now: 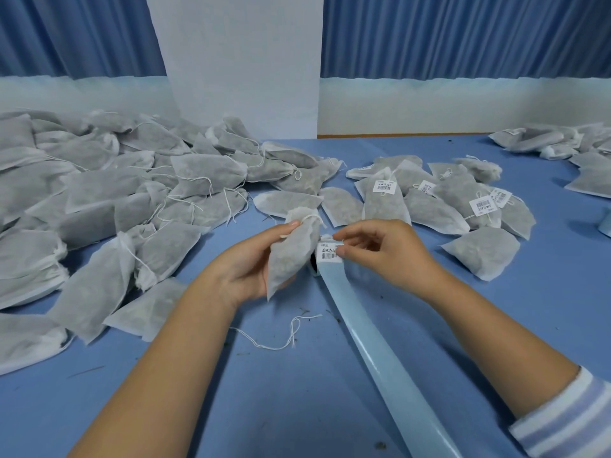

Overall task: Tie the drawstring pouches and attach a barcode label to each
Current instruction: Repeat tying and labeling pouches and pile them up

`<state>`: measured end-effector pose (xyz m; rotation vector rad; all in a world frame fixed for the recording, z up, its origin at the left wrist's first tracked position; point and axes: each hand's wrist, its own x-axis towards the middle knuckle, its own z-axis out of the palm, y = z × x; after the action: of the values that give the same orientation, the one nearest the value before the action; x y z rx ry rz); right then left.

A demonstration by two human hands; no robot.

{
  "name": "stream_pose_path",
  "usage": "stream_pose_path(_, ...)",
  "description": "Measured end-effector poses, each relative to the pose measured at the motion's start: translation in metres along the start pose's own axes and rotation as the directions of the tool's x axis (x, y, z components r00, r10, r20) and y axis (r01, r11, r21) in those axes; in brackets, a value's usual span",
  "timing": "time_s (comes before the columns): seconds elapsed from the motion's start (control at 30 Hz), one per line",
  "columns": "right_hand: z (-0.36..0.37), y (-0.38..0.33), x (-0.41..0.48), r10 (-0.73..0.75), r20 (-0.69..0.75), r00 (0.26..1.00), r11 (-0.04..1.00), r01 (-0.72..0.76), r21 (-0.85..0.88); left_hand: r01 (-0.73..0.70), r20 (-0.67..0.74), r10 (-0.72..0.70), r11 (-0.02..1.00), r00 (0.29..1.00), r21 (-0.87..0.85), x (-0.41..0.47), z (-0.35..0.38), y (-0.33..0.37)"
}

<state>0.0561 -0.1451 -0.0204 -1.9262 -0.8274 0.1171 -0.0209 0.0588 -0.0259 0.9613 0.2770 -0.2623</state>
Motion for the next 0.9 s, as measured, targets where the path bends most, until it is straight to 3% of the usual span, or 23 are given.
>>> stream_pose_path(0.1,0.002,0.002,-0.001,-0.083,-0.014,0.996,0.987,0.080,-0.136,-0.001,-0.001,0.001,1.000,1.000,-0.007,0.001,-0.001,0.000)
stream_pose_path(0.37,0.003,0.006,-0.002,-0.306,-0.064,0.950,0.901,0.268,-0.342,0.054,0.045,-0.045,0.974,0.998,-0.219,-0.003,0.005,-0.001)
stream_pose_path(0.73,0.003,0.007,-0.003,-0.418,-0.101,0.903,0.829,0.333,-0.450,0.067,-0.022,-0.073,0.974,0.997,-0.215,-0.005,0.011,0.001)
stream_pose_path(0.9,0.005,0.006,-0.004,-0.395,-0.099,0.913,0.878,0.343,-0.334,0.052,-0.043,-0.061,0.979,0.997,-0.199,-0.004,0.009,0.001)
